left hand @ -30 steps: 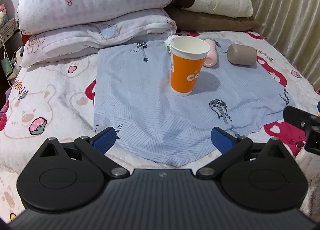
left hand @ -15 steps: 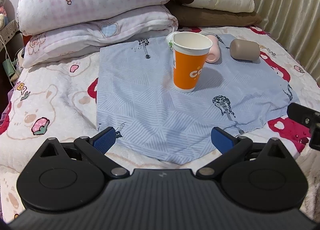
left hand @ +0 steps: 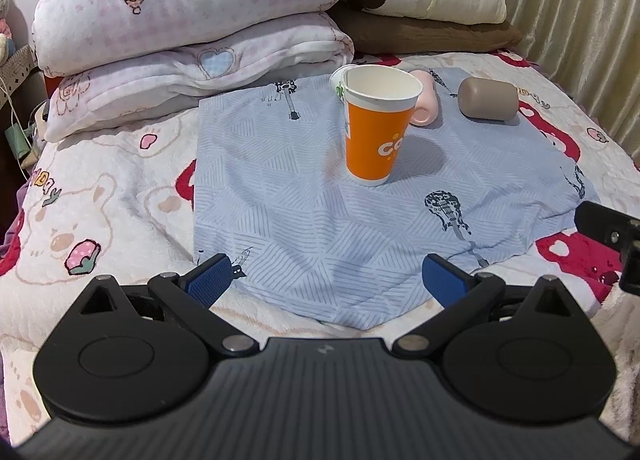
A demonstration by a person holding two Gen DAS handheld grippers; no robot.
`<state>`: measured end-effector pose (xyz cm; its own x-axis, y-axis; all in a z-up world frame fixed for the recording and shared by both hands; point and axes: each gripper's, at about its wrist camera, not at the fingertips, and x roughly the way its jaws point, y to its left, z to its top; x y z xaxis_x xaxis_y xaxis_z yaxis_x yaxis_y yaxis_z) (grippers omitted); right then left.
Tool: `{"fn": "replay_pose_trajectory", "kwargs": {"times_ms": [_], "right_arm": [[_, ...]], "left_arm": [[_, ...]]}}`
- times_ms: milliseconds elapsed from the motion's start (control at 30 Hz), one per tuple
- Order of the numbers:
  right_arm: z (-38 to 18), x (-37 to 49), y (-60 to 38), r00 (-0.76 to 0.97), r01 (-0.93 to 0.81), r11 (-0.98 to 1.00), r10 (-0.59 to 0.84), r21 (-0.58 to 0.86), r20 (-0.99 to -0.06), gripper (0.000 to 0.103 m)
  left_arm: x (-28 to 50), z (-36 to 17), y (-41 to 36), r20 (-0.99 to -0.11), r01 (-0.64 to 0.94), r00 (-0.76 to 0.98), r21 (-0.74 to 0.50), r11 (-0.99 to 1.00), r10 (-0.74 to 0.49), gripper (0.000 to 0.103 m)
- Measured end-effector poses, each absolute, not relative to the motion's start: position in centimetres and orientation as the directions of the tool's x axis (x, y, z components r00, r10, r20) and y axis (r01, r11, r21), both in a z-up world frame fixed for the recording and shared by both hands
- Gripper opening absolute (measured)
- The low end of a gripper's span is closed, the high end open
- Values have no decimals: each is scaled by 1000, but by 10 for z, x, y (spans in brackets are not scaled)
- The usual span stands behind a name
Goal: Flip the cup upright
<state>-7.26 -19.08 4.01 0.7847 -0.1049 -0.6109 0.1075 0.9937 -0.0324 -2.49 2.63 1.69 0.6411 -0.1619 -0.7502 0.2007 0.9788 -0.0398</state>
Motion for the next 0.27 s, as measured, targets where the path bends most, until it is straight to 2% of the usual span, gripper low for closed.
{"fn": "replay_pose_trajectory", "kwargs": {"times_ms": [267], "right_arm": [[40,-72,-192,784,107,994,-104,-32,-612,102]], "left_arm": [[-25,18,26,-751,203,640,-40,978,-164,103]]}}
